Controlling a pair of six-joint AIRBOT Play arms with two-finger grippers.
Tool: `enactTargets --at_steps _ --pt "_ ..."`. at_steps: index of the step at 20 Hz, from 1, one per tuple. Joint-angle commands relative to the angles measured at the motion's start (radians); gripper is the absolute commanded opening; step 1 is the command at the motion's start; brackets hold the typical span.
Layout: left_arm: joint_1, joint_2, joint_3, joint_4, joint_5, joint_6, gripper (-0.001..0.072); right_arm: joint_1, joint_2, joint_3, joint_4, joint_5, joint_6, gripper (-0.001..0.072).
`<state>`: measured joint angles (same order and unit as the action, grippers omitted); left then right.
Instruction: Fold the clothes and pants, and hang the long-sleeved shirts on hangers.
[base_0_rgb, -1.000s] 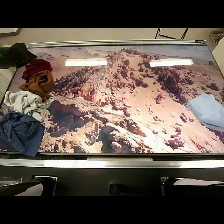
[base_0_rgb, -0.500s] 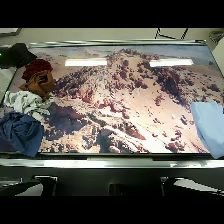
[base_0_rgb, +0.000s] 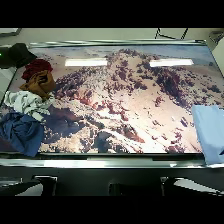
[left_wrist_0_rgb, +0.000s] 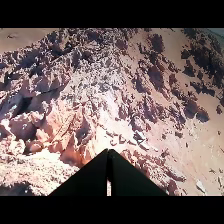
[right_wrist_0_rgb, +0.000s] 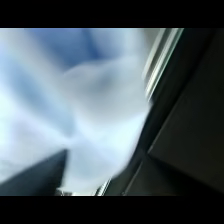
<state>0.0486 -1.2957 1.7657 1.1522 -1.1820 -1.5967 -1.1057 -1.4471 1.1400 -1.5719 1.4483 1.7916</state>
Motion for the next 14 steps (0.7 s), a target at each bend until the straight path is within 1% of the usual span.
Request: enactTargets --at_steps 1,3,4,5,6,7,8,9,10,11,12,13,14 --pt "0.0 0.0 0.0 -0.002 0.0 0.0 0.0025 0.0 0.027 0.028 -0.01 0.023 -0.017 0.0688" --pt "0.0 0.001 0.005 -0.032 0.011 0.0 0.0025 0.0 0.043 0.174 0.028 0.026 -0.024 0.0688" --pt "0.0 0.001 0.016 -0.054 0.035 0.002 0.0024 0.002 0.042 0.286 0.093 0.008 -0.063 0.0688" --pt "-0.002 0.001 0.034 -0.064 0.077 0.005 0.0024 0.012 0.042 0.411 0.174 -0.044 -0.117 0.0687" --pt "-0.013 0.0 0.056 -0.059 0.145 0.021 0.0024 0.039 0.042 0.55 0.231 -0.126 -0.154 0.0686" --pt "-0.029 -0.002 0.077 -0.041 0.209 0.053 0.0022 0.09 0.042 0.677 0.257 -0.22 -0.179 0.0686" --pt "-0.051 -0.008 0.095 0.038 0.251 0.054 0.0021 0.156 0.042 0.773 0.266 -0.297 -0.185 0.0682" --pt "-0.083 -0.024 0.11 0.195 0.248 0.021 0.0021 0.245 0.042 0.849 0.27 -0.354 -0.185 0.0681" --pt "-0.117 -0.047 0.112 0.381 0.196 -0.052 0.0021 0.339 0.043 0.886 0.271 -0.375 -0.184 0.0681" --pt "-0.145 -0.08 0.112 0.53 0.096 -0.111 0.0023 0.447 0.042 0.892 0.274 -0.35 -0.177 0.0682" --pt "-0.156 -0.117 0.111 0.59 -0.018 -0.131 0.0026 0.549 0.032 0.883 0.269 -0.267 -0.161 0.0683" --pt "-0.156 -0.161 0.108 0.576 -0.144 -0.132 0.0165 0.649 0.007 0.861 0.254 -0.152 -0.146 0.0687" --pt "-0.156 -0.202 0.097 0.542 -0.267 -0.132 0.0565 0.722 -0.026 0.83 0.253 -0.032 -0.146 0.0691"
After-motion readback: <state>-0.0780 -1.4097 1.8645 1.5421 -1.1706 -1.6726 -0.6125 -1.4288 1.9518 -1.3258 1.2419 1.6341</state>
